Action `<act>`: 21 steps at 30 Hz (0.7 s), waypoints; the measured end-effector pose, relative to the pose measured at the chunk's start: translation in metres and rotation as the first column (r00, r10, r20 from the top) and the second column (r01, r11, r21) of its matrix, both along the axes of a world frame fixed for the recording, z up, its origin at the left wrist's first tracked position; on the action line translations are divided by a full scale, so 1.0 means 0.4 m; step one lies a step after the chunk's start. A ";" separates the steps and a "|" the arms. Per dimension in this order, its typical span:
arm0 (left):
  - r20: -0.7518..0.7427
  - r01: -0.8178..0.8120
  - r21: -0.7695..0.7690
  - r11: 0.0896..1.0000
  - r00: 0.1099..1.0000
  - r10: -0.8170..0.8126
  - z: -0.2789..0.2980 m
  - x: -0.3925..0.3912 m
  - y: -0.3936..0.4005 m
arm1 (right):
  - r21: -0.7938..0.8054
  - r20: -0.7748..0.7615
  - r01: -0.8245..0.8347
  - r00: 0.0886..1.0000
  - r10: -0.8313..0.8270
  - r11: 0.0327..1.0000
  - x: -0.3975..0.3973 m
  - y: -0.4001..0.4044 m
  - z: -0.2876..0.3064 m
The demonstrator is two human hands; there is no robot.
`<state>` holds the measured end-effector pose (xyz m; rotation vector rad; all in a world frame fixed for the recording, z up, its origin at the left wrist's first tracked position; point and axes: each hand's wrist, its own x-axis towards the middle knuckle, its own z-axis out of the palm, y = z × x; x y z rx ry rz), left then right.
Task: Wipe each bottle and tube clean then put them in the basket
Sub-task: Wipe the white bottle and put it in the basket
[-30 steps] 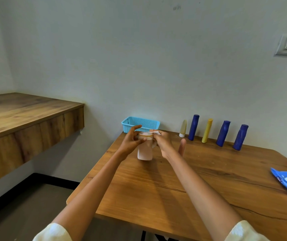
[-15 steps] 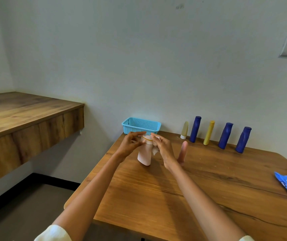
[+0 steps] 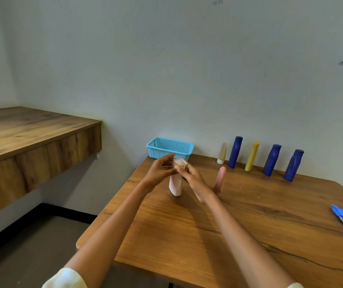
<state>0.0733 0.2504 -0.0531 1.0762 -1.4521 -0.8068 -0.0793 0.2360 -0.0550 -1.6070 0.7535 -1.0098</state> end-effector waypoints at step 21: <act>-0.072 -0.037 0.002 0.999 0.997 0.037 -0.022 -0.024 -0.017 | -0.078 0.094 0.541 0.840 -0.534 0.838 0.017 -0.022 -0.028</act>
